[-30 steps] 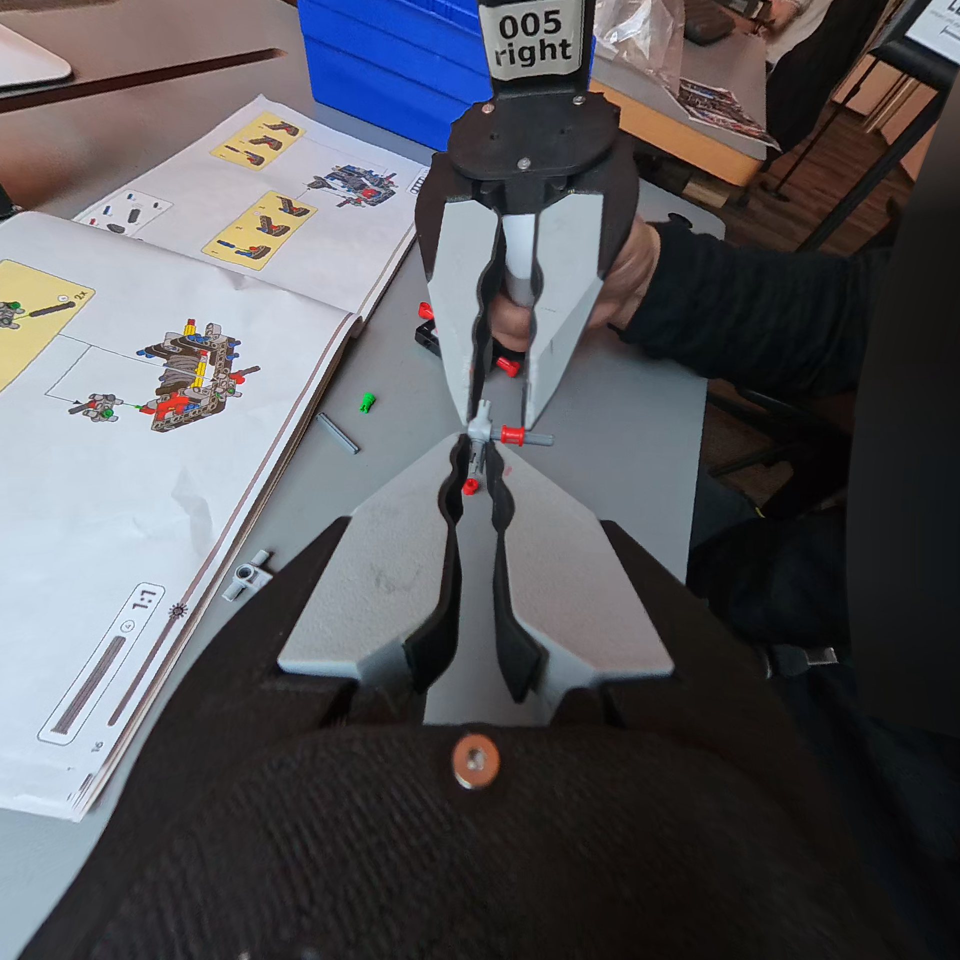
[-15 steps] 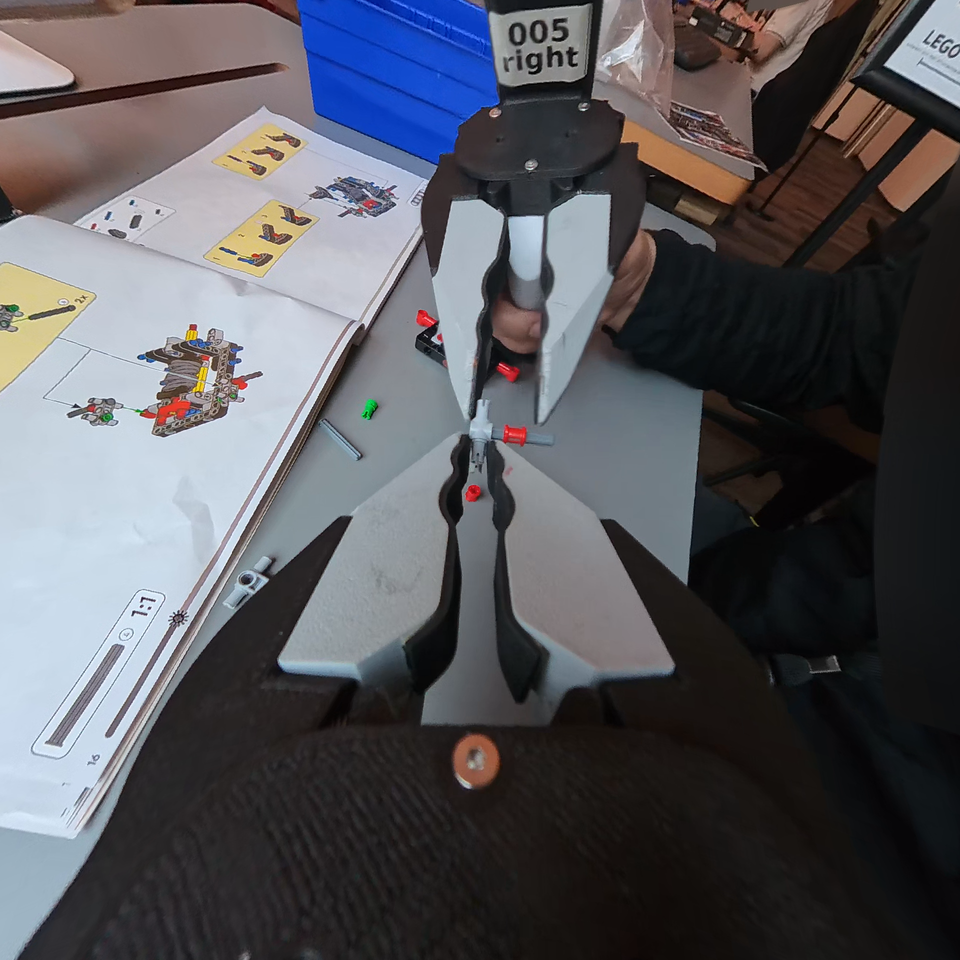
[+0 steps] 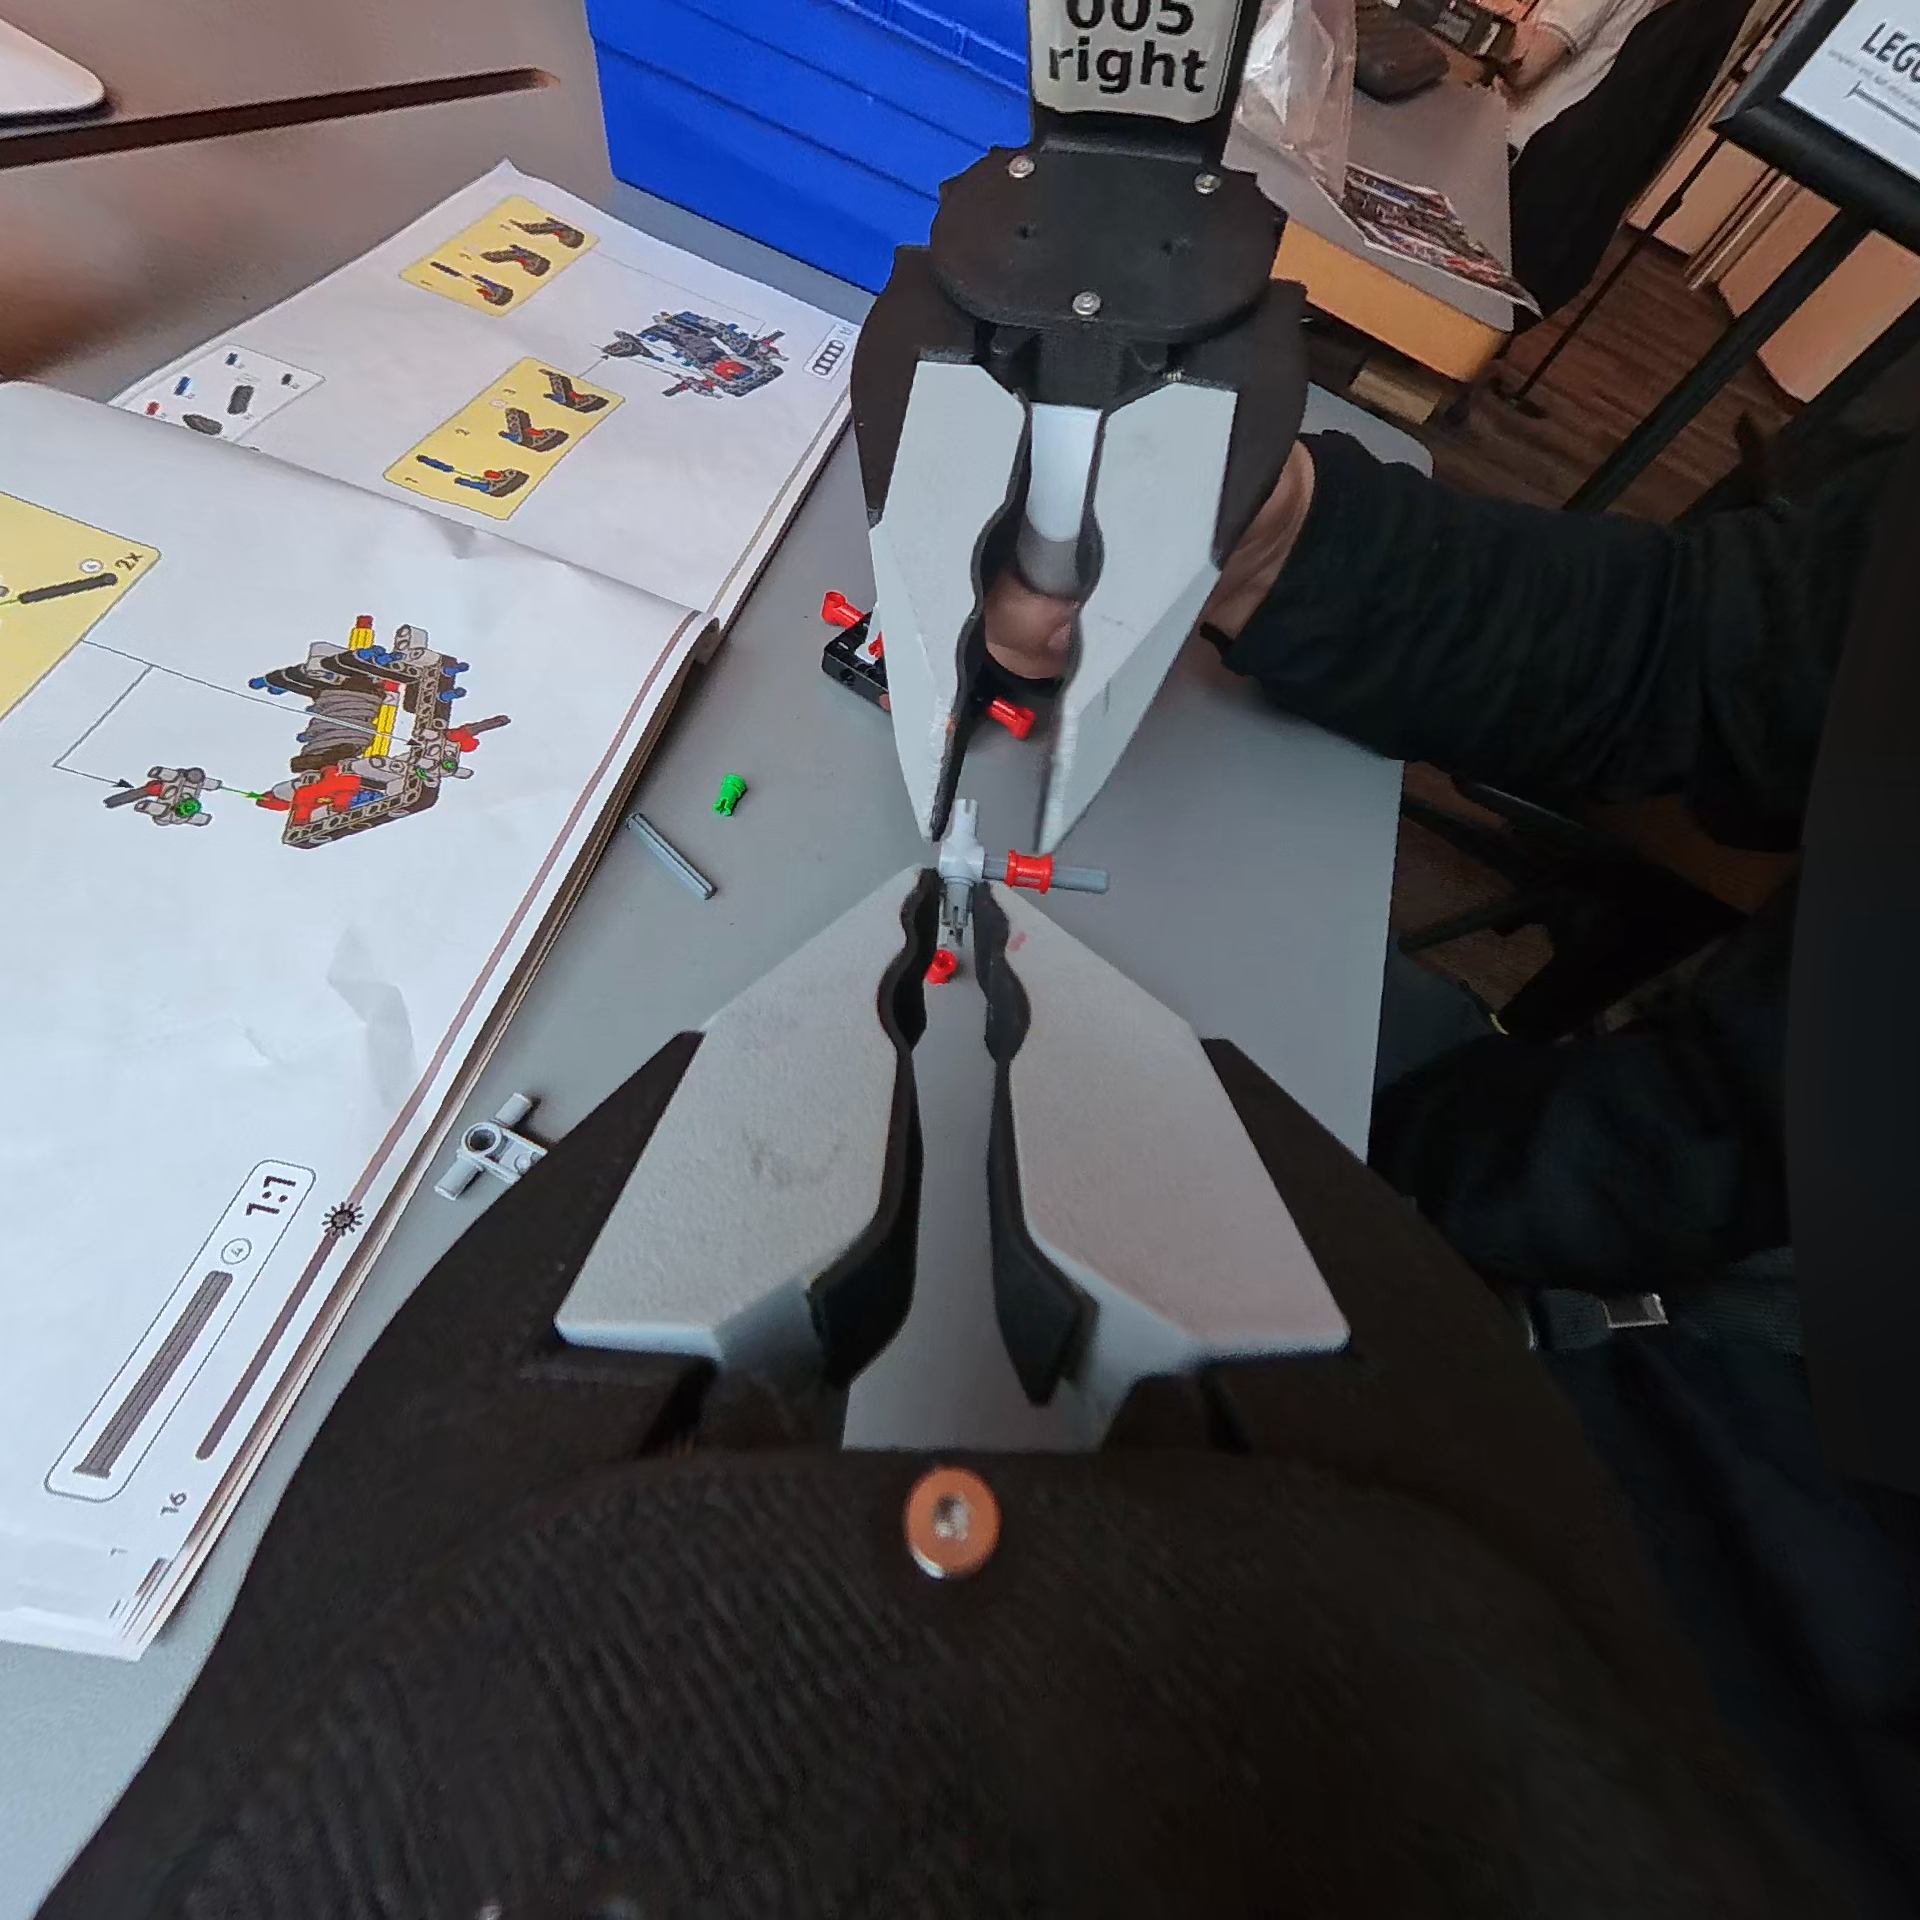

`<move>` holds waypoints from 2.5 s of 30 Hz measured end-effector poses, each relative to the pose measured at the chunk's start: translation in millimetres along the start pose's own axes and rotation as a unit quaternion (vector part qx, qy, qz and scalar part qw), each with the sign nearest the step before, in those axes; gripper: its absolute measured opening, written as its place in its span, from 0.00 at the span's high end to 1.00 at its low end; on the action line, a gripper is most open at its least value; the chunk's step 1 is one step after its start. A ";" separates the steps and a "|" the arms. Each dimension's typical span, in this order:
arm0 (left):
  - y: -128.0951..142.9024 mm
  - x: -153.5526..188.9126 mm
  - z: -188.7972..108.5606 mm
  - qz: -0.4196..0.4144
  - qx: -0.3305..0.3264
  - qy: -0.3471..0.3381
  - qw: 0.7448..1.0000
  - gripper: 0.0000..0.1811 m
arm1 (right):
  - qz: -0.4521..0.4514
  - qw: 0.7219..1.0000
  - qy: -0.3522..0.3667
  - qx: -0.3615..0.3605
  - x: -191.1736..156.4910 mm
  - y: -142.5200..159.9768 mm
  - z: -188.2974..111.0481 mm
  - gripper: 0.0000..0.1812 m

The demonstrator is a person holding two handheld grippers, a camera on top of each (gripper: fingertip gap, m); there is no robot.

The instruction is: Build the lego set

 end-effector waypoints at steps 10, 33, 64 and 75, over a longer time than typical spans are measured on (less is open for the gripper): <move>0.1 1.5 -0.3 -0.005 0.001 0.008 1.000 0.98 | -0.006 1.000 -0.006 0.000 -3.1 -1.2 1.4 0.91; 8.2 -7.7 -3.4 0.018 -0.011 0.059 0.998 0.98 | -0.055 0.998 0.019 -0.017 -8.5 0.3 13.5 0.91; 6.9 -27.9 -3.1 0.106 0.009 0.055 0.993 0.98 | -0.149 0.980 0.124 -0.036 -3.4 2.0 19.1 0.91; 6.1 -28.9 -5.2 0.111 0.021 0.044 0.993 0.98 | -0.153 0.979 0.127 -0.038 -2.5 3.6 16.0 0.90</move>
Point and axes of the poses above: each gripper's, where its closed fingertips meet, z out along the fingers, y out of its underside, x = y × z across the jaws, the point moved 7 cm from there along -z, back along the fingers, and after that the axes turned 11 degrees about -z, right-handed, at the moved point
